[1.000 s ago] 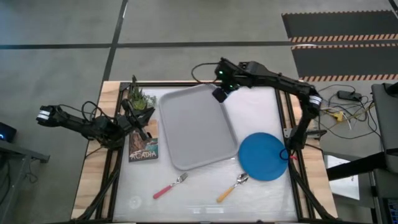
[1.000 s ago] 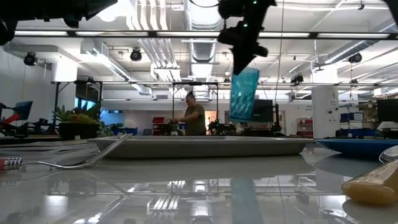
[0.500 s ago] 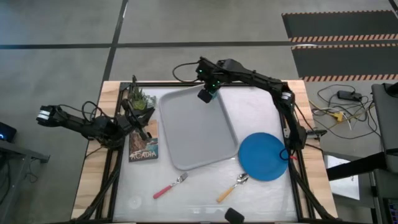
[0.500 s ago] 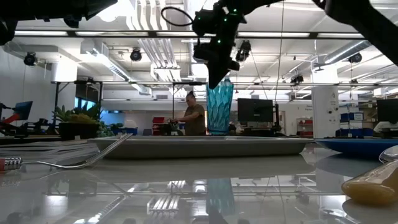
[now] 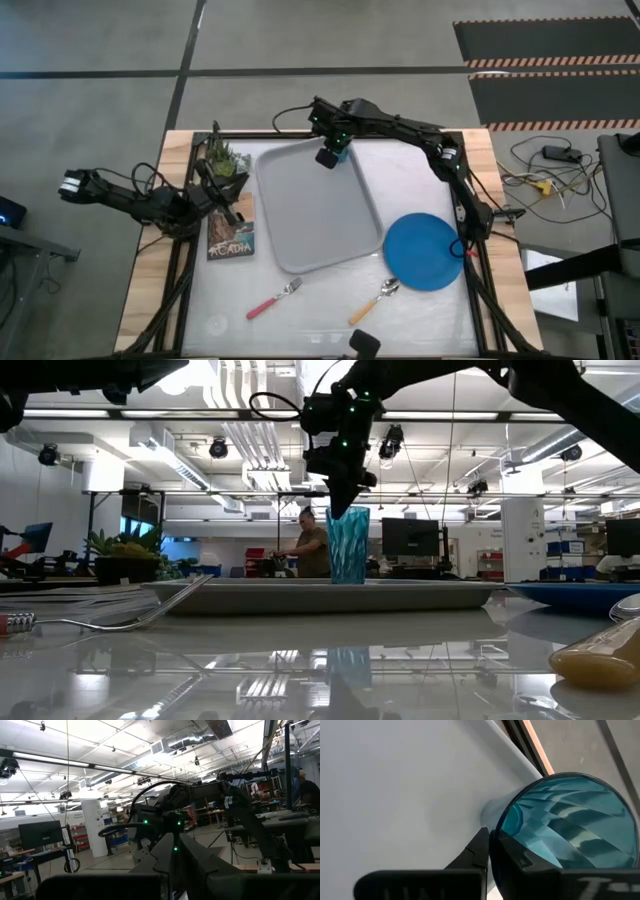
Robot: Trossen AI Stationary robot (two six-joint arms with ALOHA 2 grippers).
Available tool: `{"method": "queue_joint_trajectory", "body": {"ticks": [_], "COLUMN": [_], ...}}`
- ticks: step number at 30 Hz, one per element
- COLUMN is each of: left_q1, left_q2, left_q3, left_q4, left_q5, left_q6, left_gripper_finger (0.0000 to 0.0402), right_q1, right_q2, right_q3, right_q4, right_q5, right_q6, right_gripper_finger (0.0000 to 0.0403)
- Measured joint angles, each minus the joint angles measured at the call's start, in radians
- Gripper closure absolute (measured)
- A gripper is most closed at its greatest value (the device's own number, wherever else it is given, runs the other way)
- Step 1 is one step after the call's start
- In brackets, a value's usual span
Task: Pick and place plate/cup/fork/spoon on tray
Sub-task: Put the blue cup on the top left of the gray serving tray, then put the yellow spoon on the right side of the gray serving tray
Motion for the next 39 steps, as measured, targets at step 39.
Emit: {"method": "queue_joint_trajectory", "body": {"ticks": [39], "left_q1": [-0.001], "left_q2": [0.011], "left_q3": [-0.002], "left_q4": [0.002], "left_q5": [0.0], "left_q6": [-0.007], "left_gripper_finger": [0.0391], "right_q1": [0.316], "right_q2": [-0.208], "right_q3": [0.04], "right_q4": [-0.082], "right_q5": [-0.003], "right_q6": [0.016], "right_gripper_finger": [0.0283]}}
